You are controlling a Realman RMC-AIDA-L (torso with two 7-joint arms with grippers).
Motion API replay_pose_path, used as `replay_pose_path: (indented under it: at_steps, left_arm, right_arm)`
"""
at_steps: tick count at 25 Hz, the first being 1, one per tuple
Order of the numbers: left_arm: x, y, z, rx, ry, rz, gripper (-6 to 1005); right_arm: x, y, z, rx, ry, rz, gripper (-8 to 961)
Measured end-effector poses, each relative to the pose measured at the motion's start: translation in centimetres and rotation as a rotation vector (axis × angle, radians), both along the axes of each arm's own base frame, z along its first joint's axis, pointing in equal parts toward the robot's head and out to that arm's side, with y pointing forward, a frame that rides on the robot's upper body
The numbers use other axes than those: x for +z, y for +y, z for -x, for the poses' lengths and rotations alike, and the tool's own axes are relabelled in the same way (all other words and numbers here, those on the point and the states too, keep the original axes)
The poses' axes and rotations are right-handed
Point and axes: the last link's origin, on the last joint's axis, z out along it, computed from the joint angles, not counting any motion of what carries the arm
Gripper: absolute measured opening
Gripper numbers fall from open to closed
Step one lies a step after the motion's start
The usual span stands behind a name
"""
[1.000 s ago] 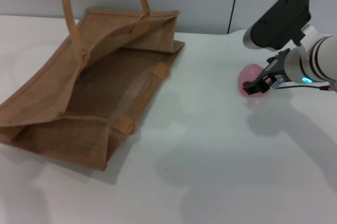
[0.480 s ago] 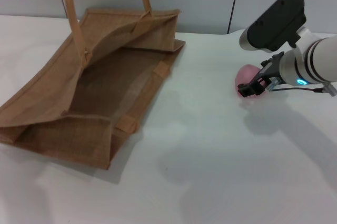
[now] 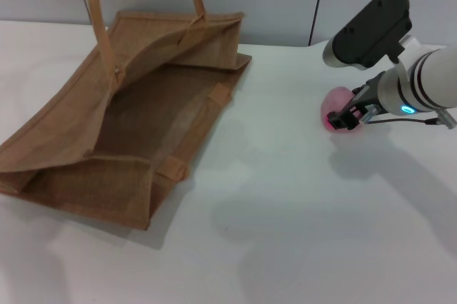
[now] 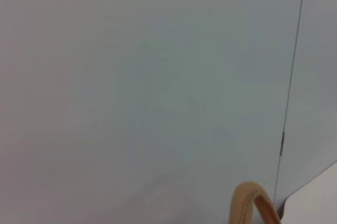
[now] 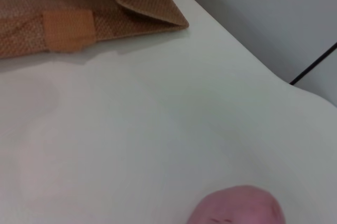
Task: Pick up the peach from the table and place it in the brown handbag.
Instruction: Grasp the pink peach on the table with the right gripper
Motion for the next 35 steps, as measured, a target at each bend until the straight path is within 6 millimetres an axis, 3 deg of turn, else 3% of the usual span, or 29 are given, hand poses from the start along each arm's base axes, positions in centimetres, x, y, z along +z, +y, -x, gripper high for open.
replay_pose_path:
  at_steps: [2,10,16,21,27,35]
  left_arm:
    - [0.0,0.0,0.0,0.0,0.001,-0.001,125]
    - [0.3,-0.1,-0.1,-0.005,0.007,-0.011,126]
    - [0.7,-0.3,-0.3,-0.012,0.015,-0.019,126]
    - [0.6,-0.3,-0.3,-0.012,0.016,-0.016,127]
    - [0.7,-0.4,-0.2,-0.009,0.016,-0.018,127]
    - [0.7,-0.4,0.3,0.009,0.034,-0.021,128]
  right_arm:
    - [0.0,0.0,0.1,-0.008,0.0,-0.001,640]
    - [-0.1,0.5,2.5,0.041,0.029,-0.002,590]
    - [-0.2,0.5,3.8,0.054,0.078,0.001,446]
    - [-0.2,0.4,3.6,0.052,0.073,0.004,202]
    - [-0.1,0.4,3.8,0.059,0.058,0.015,1]
    - [0.1,0.4,3.7,0.048,0.029,0.022,172]
